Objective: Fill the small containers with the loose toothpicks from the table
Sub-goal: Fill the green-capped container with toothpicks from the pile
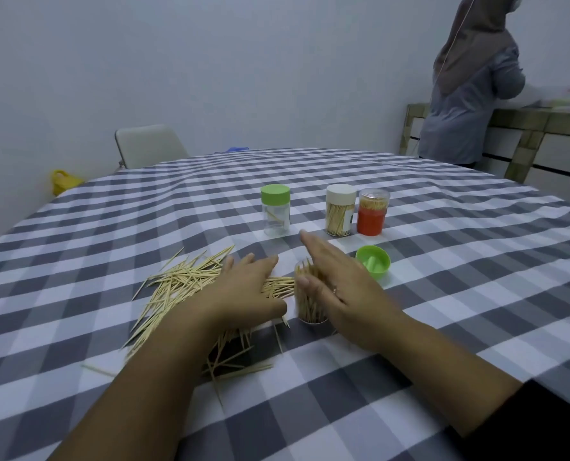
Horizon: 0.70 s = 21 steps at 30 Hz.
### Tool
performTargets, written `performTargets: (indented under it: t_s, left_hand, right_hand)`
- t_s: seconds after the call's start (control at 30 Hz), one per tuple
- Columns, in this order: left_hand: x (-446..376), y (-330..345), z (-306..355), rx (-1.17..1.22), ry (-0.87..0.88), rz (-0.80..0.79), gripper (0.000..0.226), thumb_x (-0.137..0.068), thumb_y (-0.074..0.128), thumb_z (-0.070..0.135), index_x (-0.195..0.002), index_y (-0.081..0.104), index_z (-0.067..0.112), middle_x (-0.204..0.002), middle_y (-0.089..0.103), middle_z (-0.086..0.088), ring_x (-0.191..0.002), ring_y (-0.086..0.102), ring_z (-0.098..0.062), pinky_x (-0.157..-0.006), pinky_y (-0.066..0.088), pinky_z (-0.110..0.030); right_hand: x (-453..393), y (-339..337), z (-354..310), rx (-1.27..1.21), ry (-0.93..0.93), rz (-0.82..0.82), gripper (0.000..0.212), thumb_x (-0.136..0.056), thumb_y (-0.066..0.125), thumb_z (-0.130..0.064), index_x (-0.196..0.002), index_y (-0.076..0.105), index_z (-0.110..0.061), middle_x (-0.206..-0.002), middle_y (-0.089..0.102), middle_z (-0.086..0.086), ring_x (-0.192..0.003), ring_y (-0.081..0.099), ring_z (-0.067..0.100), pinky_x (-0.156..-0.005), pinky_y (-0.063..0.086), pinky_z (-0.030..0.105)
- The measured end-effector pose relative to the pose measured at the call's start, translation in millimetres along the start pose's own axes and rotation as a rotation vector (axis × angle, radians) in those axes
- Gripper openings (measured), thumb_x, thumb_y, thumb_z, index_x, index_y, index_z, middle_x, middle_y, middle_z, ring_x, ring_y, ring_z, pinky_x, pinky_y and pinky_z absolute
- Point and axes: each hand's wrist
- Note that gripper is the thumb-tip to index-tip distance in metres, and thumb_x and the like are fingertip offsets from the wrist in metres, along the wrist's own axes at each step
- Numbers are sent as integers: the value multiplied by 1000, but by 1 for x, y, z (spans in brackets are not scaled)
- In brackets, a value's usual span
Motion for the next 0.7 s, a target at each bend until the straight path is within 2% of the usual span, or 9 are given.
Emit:
performTargets:
  t_s: [0.07,0.17,0.23,0.33,0.43,0.6,0.7]
  left_hand:
    - [-7,5,-5,-46,-7,9,73,-92,45,38,-153,6,25,-160,11,-9,-147,-3,-21,-118,-7,-40]
    - [-14,7,-13,-96,-44,5,70,-95,34,40,-153,0,22,-158,22,-6,-146,12,-19,-119,-5,-42]
    - [-14,5,-14,-126,-49,-2,76,-92,36,47,-152,-2,22,-156,25,-6,-145,17,-22,-119,-1,-44]
    - [-11,3,-13,-217,-47,-7,96,-80,45,67,-153,3,20,-155,28,-5,-144,19,-23,-119,1,-46]
    - [-8,4,-11,-301,-36,-3,105,-75,48,77,-152,10,18,-154,27,-4,-145,16,-21,-118,-2,-48]
    - [-10,1,-13,-246,-33,26,83,-86,50,61,-150,19,19,-152,34,0,-143,22,-15,-118,-4,-44]
    - [-10,-2,-14,-244,-3,59,67,-92,51,49,-148,28,19,-147,41,2,-139,30,-15,-118,5,-40]
  right_hand:
    - [0,1,-1,108,-28,-43,57,-98,37,-45,-149,15,-32,-154,19,-18,-136,9,-9,-107,8,19]
    - [0,0,1,87,-51,26,51,-95,50,-34,-144,37,-22,-147,39,-7,-135,26,2,-110,17,18]
    - [0,0,0,25,-68,67,48,-92,57,-29,-138,46,-21,-139,49,-4,-124,37,1,-106,30,18]
    - [1,1,1,-1,-82,56,50,-91,59,-28,-139,44,-28,-137,50,-6,-118,34,-6,-94,22,-1]
    - [1,0,2,0,-75,34,48,-92,58,-28,-138,45,-32,-138,46,-7,-113,27,-13,-88,18,-8]
    - [0,0,2,-15,-50,35,49,-92,58,-29,-139,44,-28,-139,47,-7,-119,34,-5,-94,20,-1]
    - [1,0,1,-30,-36,34,50,-91,58,-30,-139,43,-27,-139,47,-8,-125,37,2,-101,27,13]
Point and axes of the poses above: each hand's wrist, its own x-axis away from the middle knuckle, its own y-axis out of the palm, z = x × y
